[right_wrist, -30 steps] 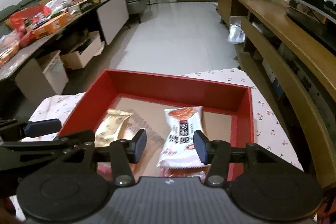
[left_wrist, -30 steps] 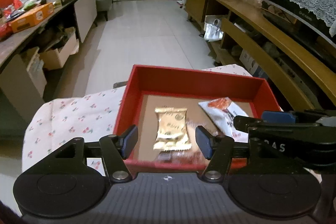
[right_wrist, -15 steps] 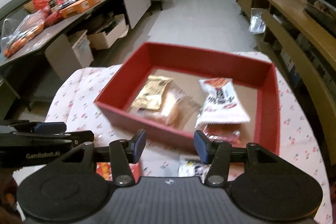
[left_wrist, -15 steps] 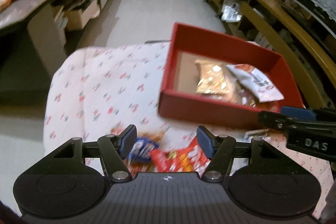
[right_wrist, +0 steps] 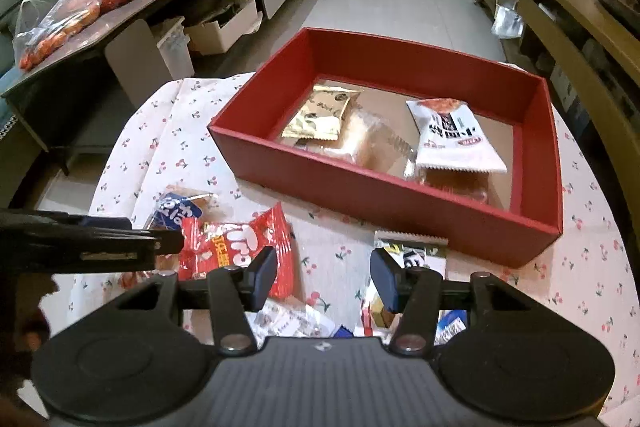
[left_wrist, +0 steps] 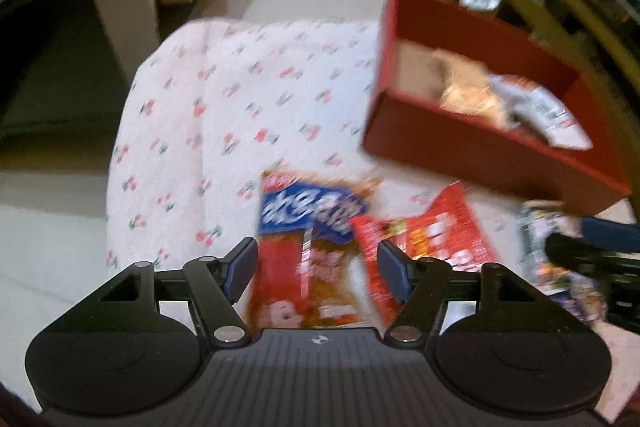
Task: Organize snacks
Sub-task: 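Grasp the red-blue snack bag with the left gripper while the right grasps the blue wafer biscuit, then carry the red-blue bag and blue wafer biscuit with both grippers over the red box, then lower both grippers into the box and open them to release the snacks, then grasp the red Trolli bag with the left gripper while the right grasps the blue-white snack bag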
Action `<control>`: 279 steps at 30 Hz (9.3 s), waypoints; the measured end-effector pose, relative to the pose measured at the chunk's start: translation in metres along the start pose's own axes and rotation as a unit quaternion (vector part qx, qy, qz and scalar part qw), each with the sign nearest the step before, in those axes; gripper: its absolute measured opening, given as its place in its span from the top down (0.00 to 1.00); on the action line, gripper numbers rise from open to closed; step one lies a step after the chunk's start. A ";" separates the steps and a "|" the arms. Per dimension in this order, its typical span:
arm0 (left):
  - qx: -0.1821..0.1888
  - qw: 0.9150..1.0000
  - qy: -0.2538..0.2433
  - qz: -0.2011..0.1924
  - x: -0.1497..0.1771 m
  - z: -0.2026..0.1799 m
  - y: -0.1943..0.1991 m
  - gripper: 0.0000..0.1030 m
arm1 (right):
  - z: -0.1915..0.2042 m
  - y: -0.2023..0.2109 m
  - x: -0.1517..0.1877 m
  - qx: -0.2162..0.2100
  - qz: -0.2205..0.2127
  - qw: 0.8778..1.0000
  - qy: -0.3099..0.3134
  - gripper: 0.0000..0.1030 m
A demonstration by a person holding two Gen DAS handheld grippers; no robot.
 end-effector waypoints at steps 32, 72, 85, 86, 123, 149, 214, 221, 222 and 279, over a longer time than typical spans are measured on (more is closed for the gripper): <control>0.043 0.998 -0.045 0.004 0.067 -0.019 0.021 0.62 | -0.034 -0.007 0.087 -0.034 0.071 0.991 -0.109 0.30; 0.047 0.993 -0.107 0.029 0.089 -0.054 0.005 0.41 | -0.012 0.018 0.114 0.007 0.051 0.998 -0.041 0.27; 0.041 0.992 -0.118 0.000 0.094 -0.062 0.021 0.63 | -0.018 0.029 0.110 0.000 0.027 0.998 -0.049 0.27; 0.045 0.992 -0.116 -0.002 0.094 -0.062 0.024 0.63 | -0.019 0.030 0.110 0.000 0.025 0.998 -0.049 0.27; 0.088 0.984 -0.116 -0.102 -0.033 -0.128 0.064 0.63 | -0.062 0.055 -0.026 0.019 -0.084 0.993 -0.080 0.27; 0.059 0.987 -0.108 -0.100 -0.096 -0.140 0.016 0.64 | -0.099 -0.004 -0.093 0.058 -0.068 0.992 -0.083 0.27; 0.036 0.987 -0.094 -0.128 -0.089 -0.126 0.034 0.37 | -0.086 -0.016 -0.092 0.099 -0.072 0.992 -0.036 0.19; 0.039 0.986 -0.096 -0.132 -0.084 -0.124 0.041 0.34 | -0.085 -0.013 -0.092 0.099 -0.074 0.992 -0.030 0.16; 0.039 0.986 -0.096 -0.132 -0.083 -0.124 0.041 0.34 | -0.084 -0.012 -0.091 0.099 -0.075 0.992 -0.030 0.16; 0.033 0.963 -0.266 0.016 0.049 -0.102 -0.001 0.30 | -0.091 0.011 0.042 0.041 0.031 0.999 -0.007 0.14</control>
Point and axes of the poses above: each gripper's, at about its wrist camera, not at the fingertips, and y roughly against the way its jaws point, z to its left, x to its underside, the point moved 7 cm from there along -y, roughly the way its jaws point, and after that the axes turned 13 degrees about z, right-handed, at the moved point
